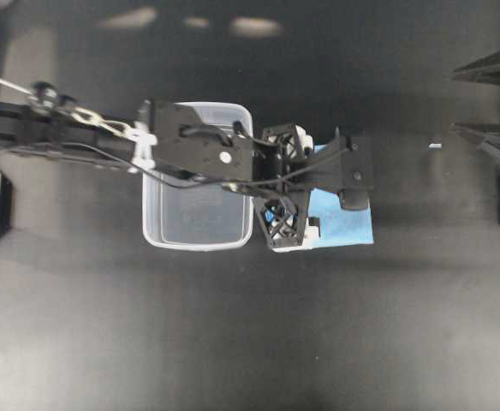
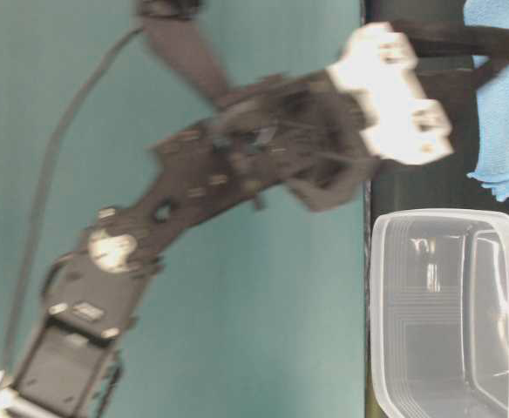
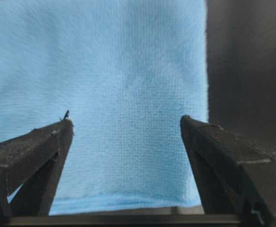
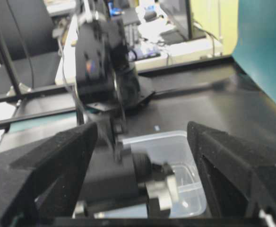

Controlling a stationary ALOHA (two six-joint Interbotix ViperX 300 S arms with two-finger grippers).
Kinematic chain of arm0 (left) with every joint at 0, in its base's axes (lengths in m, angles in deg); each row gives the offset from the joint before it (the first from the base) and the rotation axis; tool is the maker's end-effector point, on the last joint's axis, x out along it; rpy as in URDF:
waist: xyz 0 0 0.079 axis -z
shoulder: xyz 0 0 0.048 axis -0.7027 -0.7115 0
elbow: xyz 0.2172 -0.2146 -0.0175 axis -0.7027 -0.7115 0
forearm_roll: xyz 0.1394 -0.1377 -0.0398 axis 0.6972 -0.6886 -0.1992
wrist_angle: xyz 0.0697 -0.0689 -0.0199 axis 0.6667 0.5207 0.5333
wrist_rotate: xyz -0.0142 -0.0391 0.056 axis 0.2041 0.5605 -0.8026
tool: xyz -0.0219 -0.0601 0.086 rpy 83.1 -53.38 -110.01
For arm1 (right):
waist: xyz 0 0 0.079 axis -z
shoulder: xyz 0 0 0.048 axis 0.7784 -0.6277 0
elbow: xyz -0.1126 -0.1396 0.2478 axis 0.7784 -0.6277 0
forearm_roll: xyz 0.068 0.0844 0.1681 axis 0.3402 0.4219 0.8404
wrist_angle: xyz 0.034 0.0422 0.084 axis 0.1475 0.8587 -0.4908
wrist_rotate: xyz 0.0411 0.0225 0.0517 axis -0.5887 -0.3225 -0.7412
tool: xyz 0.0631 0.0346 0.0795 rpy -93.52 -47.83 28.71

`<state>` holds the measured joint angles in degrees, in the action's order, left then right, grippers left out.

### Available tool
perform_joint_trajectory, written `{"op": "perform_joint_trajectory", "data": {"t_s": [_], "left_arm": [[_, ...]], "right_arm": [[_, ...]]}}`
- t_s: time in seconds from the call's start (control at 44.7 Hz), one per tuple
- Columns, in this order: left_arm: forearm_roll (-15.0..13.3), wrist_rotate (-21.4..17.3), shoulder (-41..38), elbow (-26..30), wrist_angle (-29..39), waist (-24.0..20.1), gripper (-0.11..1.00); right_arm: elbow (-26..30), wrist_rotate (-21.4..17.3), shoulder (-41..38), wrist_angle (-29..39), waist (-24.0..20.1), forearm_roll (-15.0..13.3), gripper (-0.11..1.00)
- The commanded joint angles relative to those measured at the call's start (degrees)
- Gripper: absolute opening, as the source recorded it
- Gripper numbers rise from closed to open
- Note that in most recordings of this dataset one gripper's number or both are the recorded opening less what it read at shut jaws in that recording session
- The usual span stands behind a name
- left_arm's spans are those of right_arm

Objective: Place the blue towel into the container with the left arm.
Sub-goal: 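Lower the left gripper onto the blue towel and pinch its center, then lift the pinched towel and carry it left over the container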

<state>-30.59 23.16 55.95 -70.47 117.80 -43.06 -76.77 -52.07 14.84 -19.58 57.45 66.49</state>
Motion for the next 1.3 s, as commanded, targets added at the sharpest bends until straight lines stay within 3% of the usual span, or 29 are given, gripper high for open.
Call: {"op": "perform_joint_trajectory", "data": {"t_s": [0.0,0.268,0.38,0.47,0.492,0.582,0.671,0.828,1.029,1.275], "left_arm": [[0.18,-0.09,-0.88,0.88,-0.09,0.53,0.88],[0.18,0.09,-2.64,-0.44,-0.44,0.62,0.87],[0.09,0.18,-2.55,-1.05,-0.53,0.62,0.8],[0.09,0.0,-2.46,-1.32,-0.62,1.14,0.62],[0.09,0.0,-2.46,-1.05,-0.7,0.97,0.51],[0.18,0.0,-2.2,-0.79,-0.88,0.79,0.22],[0.18,0.0,-1.32,-0.62,-1.23,0.62,0.05],[0.18,-0.7,2.55,-0.53,-1.23,0.53,0.04],[0.18,-4.48,11.43,-0.79,-0.26,0.79,0.04],[0.09,-6.86,26.98,-4.75,8.26,0.26,0.04]], "right_arm": [[0.53,-0.26,-0.44,-0.88,0.0,0.0,0.74],[0.53,-0.44,-0.18,-0.97,0.0,0.0,0.74],[0.62,-0.44,-0.09,-0.97,-0.09,0.0,0.74],[0.7,-0.44,-0.09,-0.97,-0.09,0.0,0.74],[0.62,-0.44,-0.09,-0.97,-0.09,0.0,0.74],[0.7,-0.53,-0.09,-0.97,-0.09,0.0,0.74],[0.7,-0.53,0.0,-0.97,-0.09,0.0,0.74],[0.79,-0.53,0.35,-0.97,-0.09,0.0,0.74],[0.88,-0.53,0.79,-0.97,-0.09,0.0,0.74],[1.05,-0.53,1.49,-0.97,-0.88,0.0,0.74]]}}
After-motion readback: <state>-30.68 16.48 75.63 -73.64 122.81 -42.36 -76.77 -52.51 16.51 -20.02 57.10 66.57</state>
